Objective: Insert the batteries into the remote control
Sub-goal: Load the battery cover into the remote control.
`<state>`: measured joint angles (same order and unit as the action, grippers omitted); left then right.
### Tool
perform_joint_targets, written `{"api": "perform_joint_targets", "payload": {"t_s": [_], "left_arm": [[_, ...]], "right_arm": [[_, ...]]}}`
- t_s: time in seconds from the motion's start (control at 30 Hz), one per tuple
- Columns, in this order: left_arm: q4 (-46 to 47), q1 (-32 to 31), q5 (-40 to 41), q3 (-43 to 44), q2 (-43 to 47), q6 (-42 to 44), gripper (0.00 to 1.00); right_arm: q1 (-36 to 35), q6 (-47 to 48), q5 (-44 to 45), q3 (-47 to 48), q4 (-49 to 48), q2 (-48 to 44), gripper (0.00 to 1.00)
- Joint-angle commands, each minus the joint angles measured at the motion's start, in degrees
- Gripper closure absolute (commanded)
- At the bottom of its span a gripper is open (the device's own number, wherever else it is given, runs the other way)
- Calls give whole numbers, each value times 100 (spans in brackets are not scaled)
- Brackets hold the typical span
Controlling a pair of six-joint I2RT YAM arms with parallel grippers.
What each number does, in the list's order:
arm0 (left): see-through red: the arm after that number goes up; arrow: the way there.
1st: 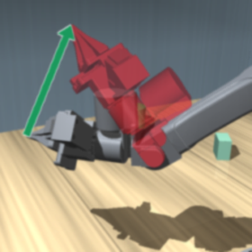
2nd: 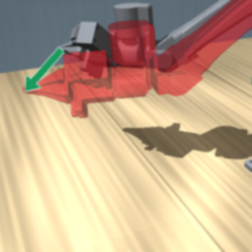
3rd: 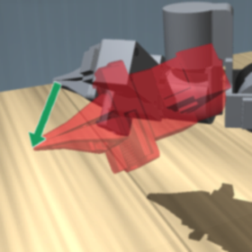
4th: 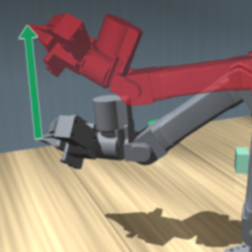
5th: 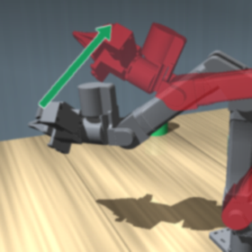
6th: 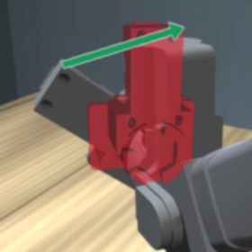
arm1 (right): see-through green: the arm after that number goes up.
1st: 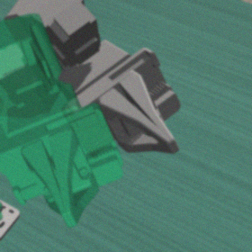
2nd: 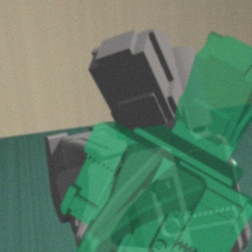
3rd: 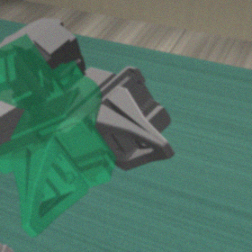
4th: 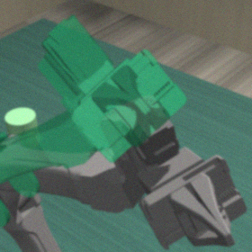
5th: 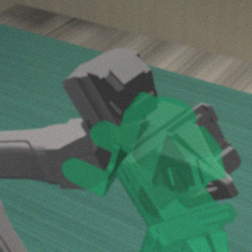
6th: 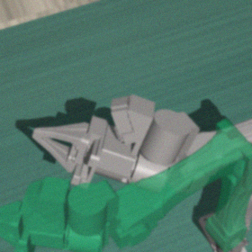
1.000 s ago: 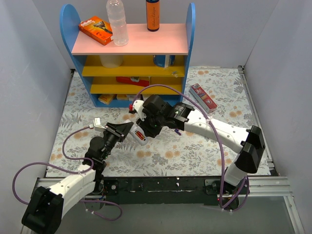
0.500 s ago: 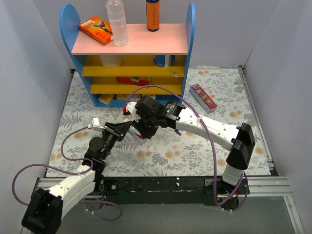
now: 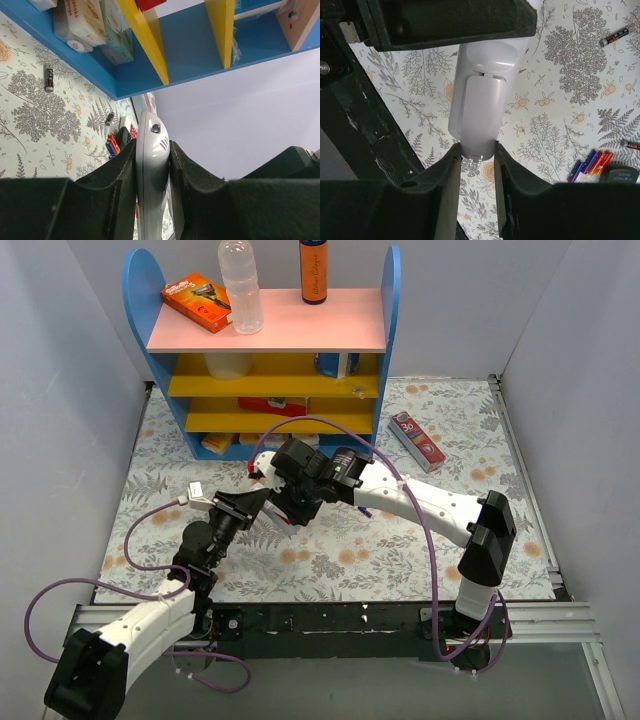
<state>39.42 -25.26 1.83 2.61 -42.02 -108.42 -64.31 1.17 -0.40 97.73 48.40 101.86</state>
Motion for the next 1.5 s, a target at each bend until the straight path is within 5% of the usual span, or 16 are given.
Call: {"api": "perform_joint_targets", "payload": {"t_s": [0.0,1.47], "left_arm": [[-136,-23,222,-710,141,-4,100],[-251,-15,125,-639,379,-30,100]], "right_arm": [[-90,-73,14,281,99,35,74],[-178,-301,207,677,73,396,75]]}}
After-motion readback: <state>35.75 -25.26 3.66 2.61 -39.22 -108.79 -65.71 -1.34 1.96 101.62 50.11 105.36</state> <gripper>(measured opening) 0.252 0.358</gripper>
